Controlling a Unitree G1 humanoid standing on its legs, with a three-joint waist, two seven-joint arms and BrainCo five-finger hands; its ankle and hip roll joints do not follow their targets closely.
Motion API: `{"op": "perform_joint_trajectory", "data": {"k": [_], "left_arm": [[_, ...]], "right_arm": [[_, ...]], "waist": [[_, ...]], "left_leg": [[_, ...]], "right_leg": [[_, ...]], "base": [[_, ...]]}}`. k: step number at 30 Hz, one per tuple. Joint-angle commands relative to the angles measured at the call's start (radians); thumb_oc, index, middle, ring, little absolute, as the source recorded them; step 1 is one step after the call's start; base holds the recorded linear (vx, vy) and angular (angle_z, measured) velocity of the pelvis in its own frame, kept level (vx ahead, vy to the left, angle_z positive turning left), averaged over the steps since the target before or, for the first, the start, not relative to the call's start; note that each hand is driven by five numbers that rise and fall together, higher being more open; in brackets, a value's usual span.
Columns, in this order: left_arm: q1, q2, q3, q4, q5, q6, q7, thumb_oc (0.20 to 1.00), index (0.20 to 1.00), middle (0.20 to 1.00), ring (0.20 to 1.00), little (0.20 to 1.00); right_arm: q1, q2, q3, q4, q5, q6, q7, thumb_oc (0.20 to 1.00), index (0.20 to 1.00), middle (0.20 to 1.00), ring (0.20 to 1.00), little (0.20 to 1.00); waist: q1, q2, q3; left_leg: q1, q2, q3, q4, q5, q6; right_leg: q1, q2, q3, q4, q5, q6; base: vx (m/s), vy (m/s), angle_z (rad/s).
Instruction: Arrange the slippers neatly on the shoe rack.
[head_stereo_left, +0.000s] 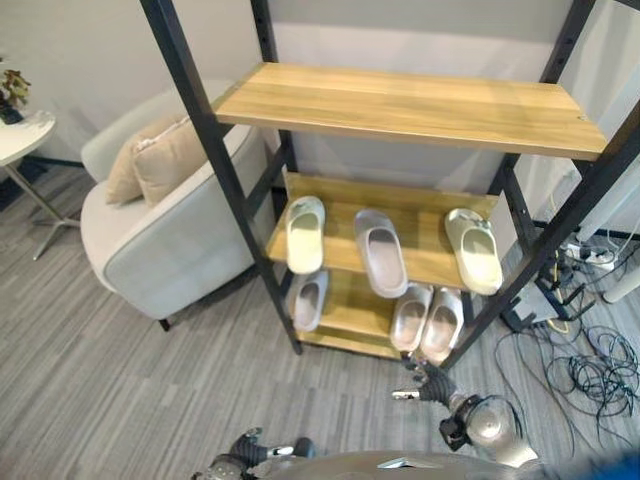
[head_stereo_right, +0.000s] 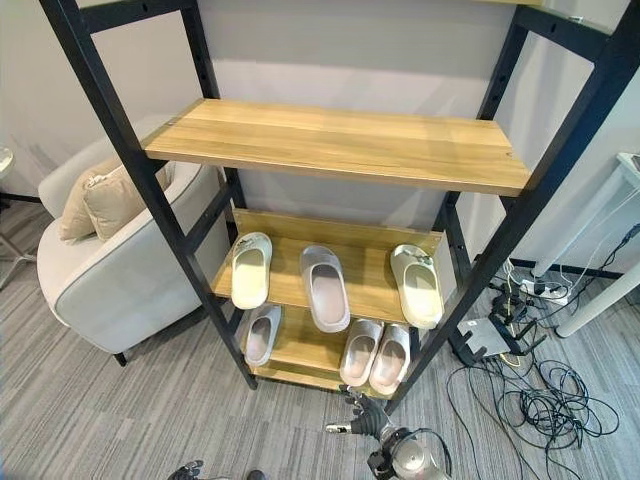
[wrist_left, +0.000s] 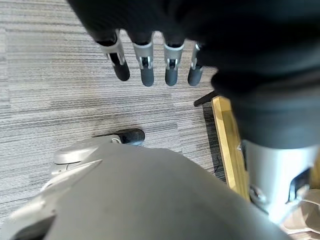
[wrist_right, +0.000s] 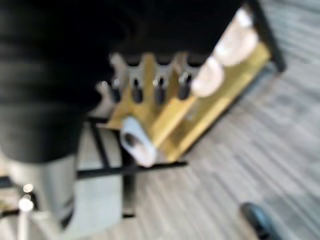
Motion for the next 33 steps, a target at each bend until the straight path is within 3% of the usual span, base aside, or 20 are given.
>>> {"op": "perform_joint_trajectory", "data": {"k": [1,16,30,33], "left_arm": [[-0.065,-0.047,-0.002,0.047,0.035,-0.029,0.006,1.000,1.000,1.000,1.000,1.000],[-0.067,-0.058,-0.029,0.048,0.056,-0.034,0.015,1.000,1.000,1.000,1.000,1.000],[-0.059,-0.057,-0.045,0.045,0.067,-0.030,0.019,1.000,1.000,1.000,1.000,1.000],[-0.049,-0.055,-0.045,0.041,0.078,-0.031,0.024,1.000,1.000,1.000,1.000,1.000]], "right_arm": [[-0.041,-0.026,0.013,-0.089,0.029,-0.070,0.012,1.000,1.000,1.000,1.000,1.000],[-0.172,-0.055,0.092,-0.293,0.042,-0.091,0.021,1.000,1.000,1.000,1.000,1.000],[-0.313,-0.075,-0.009,-0.343,-0.012,-0.109,-0.118,1.000,1.000,1.000,1.000,1.000],[-0.340,-0.093,-0.069,-0.329,-0.116,-0.112,-0.212,1.000,1.000,1.000,1.000,1.000]], "waist": [[0.023,-0.017,0.033],[0.059,-0.023,0.038],[0.098,-0.034,0.042],[0.111,-0.036,0.042]], "left_leg": [[0.009,0.003,0.034,0.008,-0.057,0.024],[-0.011,0.002,0.007,0.008,-0.045,0.019],[-0.036,-0.004,-0.024,0.008,-0.039,0.018],[-0.046,-0.008,-0.030,0.008,-0.039,0.019]], "right_leg": [[-0.030,-0.072,0.018,0.048,0.006,0.050],[-0.031,-0.064,-0.008,0.055,-0.006,0.045],[-0.032,-0.061,-0.038,0.055,-0.009,0.044],[-0.031,-0.061,-0.049,0.050,-0.008,0.046]], "base": [[-0.01,0.000,0.13],[0.01,0.001,0.06],[0.01,0.005,0.06],[0.04,0.014,0.17]]}}
